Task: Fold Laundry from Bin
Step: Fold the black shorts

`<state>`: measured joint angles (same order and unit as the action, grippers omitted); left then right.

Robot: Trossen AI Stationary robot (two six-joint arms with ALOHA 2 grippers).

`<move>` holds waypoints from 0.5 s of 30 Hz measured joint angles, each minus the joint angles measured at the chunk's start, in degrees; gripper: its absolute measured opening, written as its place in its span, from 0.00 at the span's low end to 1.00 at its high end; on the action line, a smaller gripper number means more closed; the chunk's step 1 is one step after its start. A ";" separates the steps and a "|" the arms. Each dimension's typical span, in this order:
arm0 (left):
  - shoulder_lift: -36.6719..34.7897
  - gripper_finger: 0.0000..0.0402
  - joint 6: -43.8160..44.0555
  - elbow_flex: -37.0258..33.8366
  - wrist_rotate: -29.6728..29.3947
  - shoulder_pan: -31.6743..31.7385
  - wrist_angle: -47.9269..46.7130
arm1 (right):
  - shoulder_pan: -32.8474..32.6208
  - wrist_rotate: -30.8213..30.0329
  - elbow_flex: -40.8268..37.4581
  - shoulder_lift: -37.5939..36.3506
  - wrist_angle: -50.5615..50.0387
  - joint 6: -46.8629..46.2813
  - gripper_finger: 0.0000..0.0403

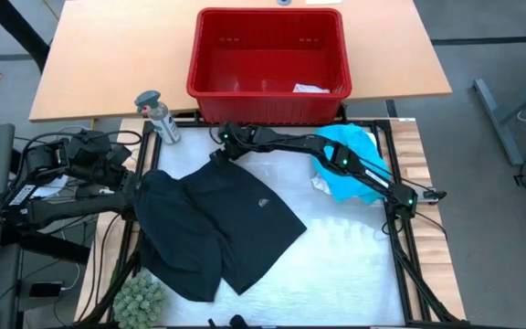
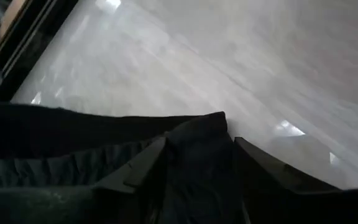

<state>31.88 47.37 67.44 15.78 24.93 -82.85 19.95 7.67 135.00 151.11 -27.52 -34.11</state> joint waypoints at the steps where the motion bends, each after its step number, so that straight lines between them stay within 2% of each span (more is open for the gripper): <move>1: 0.00 0.00 -0.02 0.00 0.04 0.00 0.00 | -0.18 0.10 0.00 0.00 -0.16 0.75 0.50; 7: 0.00 0.00 -0.70 0.00 0.25 0.00 0.00 | -0.48 0.01 -0.02 -0.02 -1.62 5.22 0.43; 9: 0.00 0.00 -1.06 0.00 0.21 0.00 -0.01 | -0.47 0.01 -0.02 -0.02 -1.62 5.53 0.35; 13: 0.00 0.00 -1.14 0.00 -0.05 0.00 -0.02 | -0.49 0.06 -0.02 -0.02 -1.05 5.66 0.08; 15: 0.00 0.00 -1.14 0.00 -0.05 0.00 0.00 | -0.62 0.17 -0.02 -0.05 0.51 5.66 0.07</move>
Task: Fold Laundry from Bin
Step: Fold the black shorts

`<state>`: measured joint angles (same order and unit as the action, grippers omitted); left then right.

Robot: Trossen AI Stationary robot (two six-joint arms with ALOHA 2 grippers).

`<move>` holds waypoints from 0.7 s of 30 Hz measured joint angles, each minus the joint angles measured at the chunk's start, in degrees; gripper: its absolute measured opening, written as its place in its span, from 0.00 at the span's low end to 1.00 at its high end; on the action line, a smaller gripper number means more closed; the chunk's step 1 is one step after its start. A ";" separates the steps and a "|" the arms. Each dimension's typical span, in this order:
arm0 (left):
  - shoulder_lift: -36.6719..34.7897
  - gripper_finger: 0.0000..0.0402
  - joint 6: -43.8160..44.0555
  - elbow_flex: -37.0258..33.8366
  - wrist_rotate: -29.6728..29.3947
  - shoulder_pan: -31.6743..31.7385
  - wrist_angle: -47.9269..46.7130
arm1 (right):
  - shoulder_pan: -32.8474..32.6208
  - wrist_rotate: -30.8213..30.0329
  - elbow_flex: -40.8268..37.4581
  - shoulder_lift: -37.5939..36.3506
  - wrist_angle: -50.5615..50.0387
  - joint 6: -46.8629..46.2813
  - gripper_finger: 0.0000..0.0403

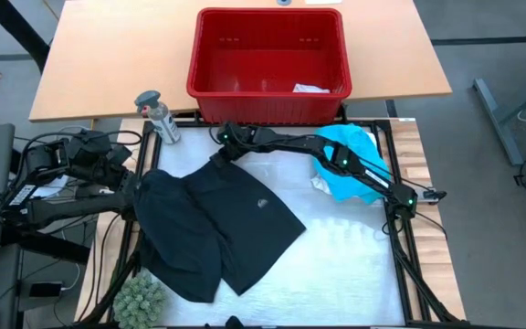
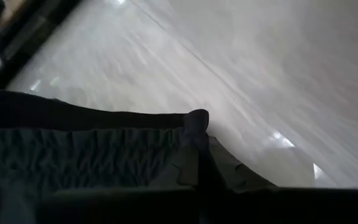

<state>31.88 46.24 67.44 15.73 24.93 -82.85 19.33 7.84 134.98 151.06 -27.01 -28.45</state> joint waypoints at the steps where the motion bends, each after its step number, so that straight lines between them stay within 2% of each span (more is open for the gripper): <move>1: 0.00 0.00 0.01 0.00 0.00 0.00 -0.01 | -0.09 -0.01 -0.05 -0.38 0.45 -0.09 0.07; 6: 0.00 0.00 0.08 0.00 0.00 0.00 0.70 | -0.33 -1.01 -0.16 -5.15 1.51 0.74 0.07; 8: 0.00 0.00 -0.06 0.00 -0.04 0.00 1.71 | -0.35 -3.43 0.00 -7.95 1.33 2.20 0.07; 14: 0.00 0.00 -0.13 0.00 -1.60 0.00 7.80 | -0.40 -16.12 -0.17 -16.21 -6.80 7.18 0.07; 18: 0.00 0.00 -0.04 0.00 -6.74 0.00 11.35 | -0.02 -19.58 -0.13 -21.67 -13.77 7.42 0.07; 21: 0.00 0.00 0.57 0.00 -8.34 0.00 14.98 | -0.18 -24.45 -0.15 -24.92 -21.73 7.49 0.07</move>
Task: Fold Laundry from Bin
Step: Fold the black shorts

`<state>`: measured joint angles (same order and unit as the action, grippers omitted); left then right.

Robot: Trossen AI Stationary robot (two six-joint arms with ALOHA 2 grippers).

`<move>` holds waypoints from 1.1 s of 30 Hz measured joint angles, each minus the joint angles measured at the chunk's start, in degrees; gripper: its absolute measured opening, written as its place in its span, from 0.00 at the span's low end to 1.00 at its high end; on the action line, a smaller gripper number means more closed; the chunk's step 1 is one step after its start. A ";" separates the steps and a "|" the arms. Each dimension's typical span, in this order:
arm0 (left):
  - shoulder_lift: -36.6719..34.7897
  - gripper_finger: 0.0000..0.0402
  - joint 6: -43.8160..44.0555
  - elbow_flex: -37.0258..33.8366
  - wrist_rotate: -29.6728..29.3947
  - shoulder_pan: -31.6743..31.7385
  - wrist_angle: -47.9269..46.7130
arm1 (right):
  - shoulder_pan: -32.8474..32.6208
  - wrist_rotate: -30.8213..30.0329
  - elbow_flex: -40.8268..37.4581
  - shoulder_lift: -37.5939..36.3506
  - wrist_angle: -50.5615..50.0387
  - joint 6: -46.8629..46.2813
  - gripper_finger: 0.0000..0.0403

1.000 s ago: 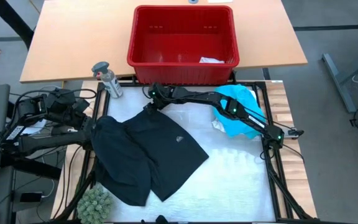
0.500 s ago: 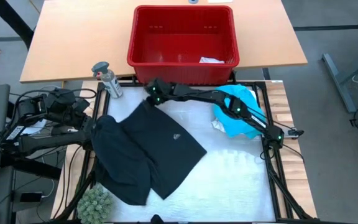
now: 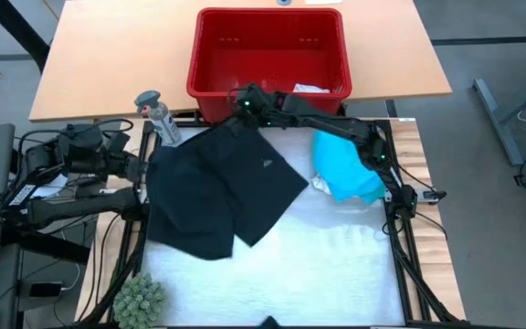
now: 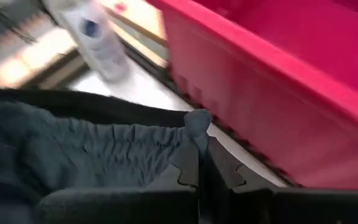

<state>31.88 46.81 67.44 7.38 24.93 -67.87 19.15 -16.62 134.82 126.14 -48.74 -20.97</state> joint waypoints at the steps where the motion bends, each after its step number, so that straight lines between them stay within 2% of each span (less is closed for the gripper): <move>1: 0.03 0.00 0.13 0.00 -0.34 0.00 1.32 | -0.15 -1.54 -0.05 -1.18 -2.69 0.02 0.07; 7: 3.50 0.00 -0.72 0.00 -3.74 0.00 5.97 | -0.73 -3.06 0.00 -8.92 -12.72 0.06 0.07; 11: 9.14 0.00 -2.33 0.00 -4.25 0.00 6.88 | -1.05 -3.04 0.00 -11.95 -16.08 -0.26 0.07; 18: 18.59 0.00 -3.04 -0.02 -4.29 -0.02 19.28 | -1.34 -3.03 0.00 -13.79 -20.86 -4.34 0.07; 21: 20.01 0.00 -2.63 -0.03 -4.69 -0.06 19.83 | -2.22 -3.03 -0.02 -13.59 -21.48 -5.05 0.07; 24: 20.43 0.00 -0.20 -0.04 -9.71 -1.44 20.79 | -2.63 -2.65 -0.02 -13.50 -21.11 -8.74 0.07; 28: 21.96 0.00 0.92 -0.02 -18.10 -5.42 26.69 | -3.75 -2.56 -0.02 -13.34 -18.49 -10.58 0.07; 33: 25.72 0.00 0.91 -0.02 -24.33 -9.46 33.46 | -5.32 -1.12 -0.02 -13.33 -13.61 -12.05 0.07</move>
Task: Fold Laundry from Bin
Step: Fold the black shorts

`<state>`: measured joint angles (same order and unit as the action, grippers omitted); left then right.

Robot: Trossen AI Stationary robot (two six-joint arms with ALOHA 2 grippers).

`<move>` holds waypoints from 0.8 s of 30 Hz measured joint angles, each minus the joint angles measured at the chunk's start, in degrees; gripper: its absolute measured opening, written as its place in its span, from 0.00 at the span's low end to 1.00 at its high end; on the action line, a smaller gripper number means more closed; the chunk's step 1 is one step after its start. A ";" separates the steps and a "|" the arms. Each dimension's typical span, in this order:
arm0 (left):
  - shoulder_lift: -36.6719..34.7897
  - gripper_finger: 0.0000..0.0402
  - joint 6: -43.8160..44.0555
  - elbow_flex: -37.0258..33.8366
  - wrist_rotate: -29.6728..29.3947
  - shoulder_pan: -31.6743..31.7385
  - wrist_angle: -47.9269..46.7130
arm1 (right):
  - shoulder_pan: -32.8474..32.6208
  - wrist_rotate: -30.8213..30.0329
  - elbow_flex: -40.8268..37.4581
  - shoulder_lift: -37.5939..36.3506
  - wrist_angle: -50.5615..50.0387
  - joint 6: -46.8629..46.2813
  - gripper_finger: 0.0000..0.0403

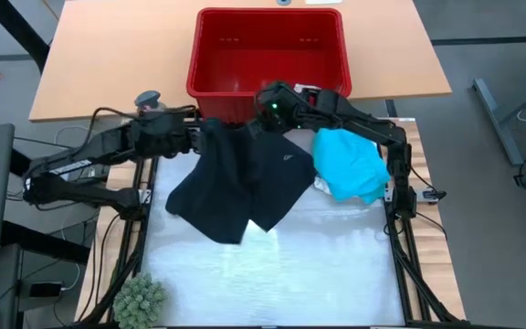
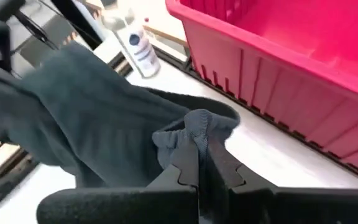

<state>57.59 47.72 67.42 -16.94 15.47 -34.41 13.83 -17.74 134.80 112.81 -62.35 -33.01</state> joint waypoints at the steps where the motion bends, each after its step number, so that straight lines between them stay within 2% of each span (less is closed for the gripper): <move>1: 0.92 0.00 -0.03 0.00 -0.42 -0.70 0.98 | -0.28 -0.02 -0.01 0.00 0.65 -0.28 0.07; 10: 10.19 0.00 -0.04 0.02 -3.17 -6.18 7.69 | -1.16 0.75 -1.13 -0.02 6.06 -1.52 0.07; 17: 10.87 0.00 1.39 0.02 -12.98 -7.28 8.52 | -1.72 1.01 -4.73 -0.07 10.03 -4.25 0.07; 23: 10.86 0.00 0.23 0.02 -13.34 -7.31 9.45 | -1.73 2.25 -5.45 0.07 11.51 -4.78 0.07; 24: 10.62 0.00 -1.41 0.02 -11.66 -7.29 10.60 | -1.69 3.60 -5.44 0.01 12.41 -3.60 0.07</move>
<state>68.22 46.31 67.44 -28.60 8.18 -23.81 12.13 -14.14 129.36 112.82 -49.94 -36.62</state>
